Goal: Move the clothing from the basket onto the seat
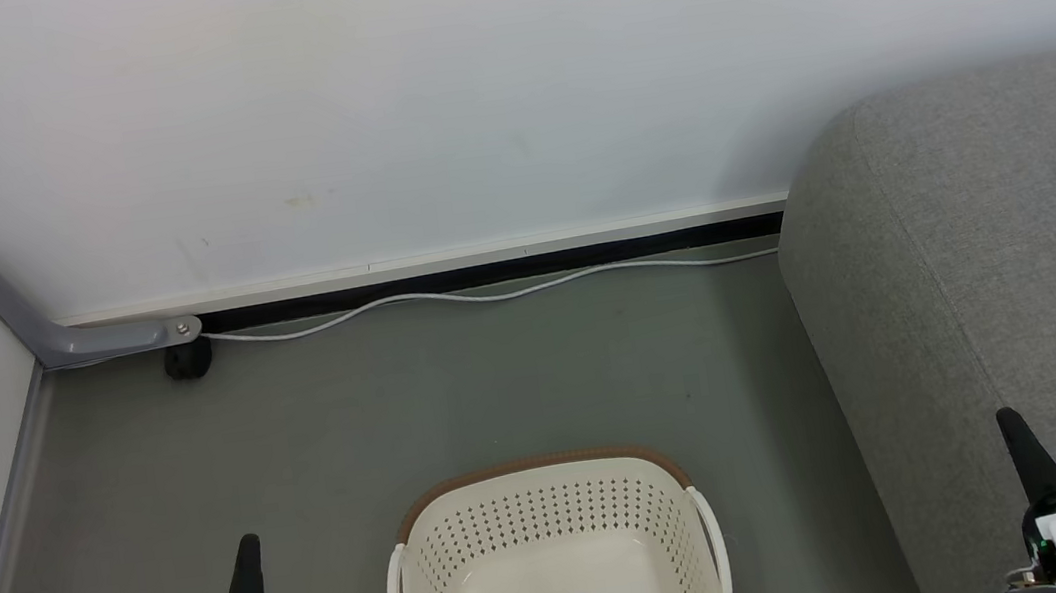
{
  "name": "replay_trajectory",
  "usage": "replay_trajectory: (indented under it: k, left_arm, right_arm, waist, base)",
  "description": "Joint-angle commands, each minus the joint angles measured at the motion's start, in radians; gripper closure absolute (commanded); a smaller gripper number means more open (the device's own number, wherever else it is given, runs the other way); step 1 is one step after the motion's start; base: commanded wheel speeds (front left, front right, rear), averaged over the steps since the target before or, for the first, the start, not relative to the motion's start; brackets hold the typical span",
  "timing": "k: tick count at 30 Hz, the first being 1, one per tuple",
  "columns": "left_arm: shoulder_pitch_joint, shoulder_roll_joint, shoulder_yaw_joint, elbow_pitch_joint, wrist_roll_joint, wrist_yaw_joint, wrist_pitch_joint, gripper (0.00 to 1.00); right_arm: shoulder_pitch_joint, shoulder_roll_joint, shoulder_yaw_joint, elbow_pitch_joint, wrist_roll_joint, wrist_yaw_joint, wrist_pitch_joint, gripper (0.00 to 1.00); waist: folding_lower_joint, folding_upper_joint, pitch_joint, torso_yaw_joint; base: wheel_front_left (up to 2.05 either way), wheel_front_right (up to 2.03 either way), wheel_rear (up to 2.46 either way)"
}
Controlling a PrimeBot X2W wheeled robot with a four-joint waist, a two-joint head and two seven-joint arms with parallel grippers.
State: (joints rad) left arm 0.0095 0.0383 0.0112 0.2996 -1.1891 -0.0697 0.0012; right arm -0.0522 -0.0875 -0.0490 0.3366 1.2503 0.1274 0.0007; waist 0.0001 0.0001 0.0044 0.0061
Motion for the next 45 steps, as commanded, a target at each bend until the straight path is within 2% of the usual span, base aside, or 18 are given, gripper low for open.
replay_trajectory:
  k: [1,36,45]
  left_arm:
    - [-0.066,0.009,0.030,-0.031,-0.030,-0.012,0.008,1.00]
    - [-0.117,0.012,0.102,-0.054,-0.417,-0.061,0.111,1.00]
    - [-0.118,0.012,0.102,-0.054,-0.420,-0.061,0.112,1.00]
  right_arm:
    - [-0.040,-0.005,0.008,-0.035,0.027,0.002,0.010,1.00]
    - [-0.056,0.037,-0.065,-0.091,0.356,0.003,0.113,1.00]
    - [-0.056,0.037,-0.065,-0.092,0.358,0.003,0.113,1.00]
  waist:
    - [0.0000,-0.0001,0.000,0.000]
    - [-0.0001,-0.0001,-0.001,-0.006]
    - [-0.0001,-0.0001,-0.001,-0.006]
  base:
    - [0.00,0.00,0.00]
    - [0.00,0.00,0.00]
    - [0.00,0.00,0.00]
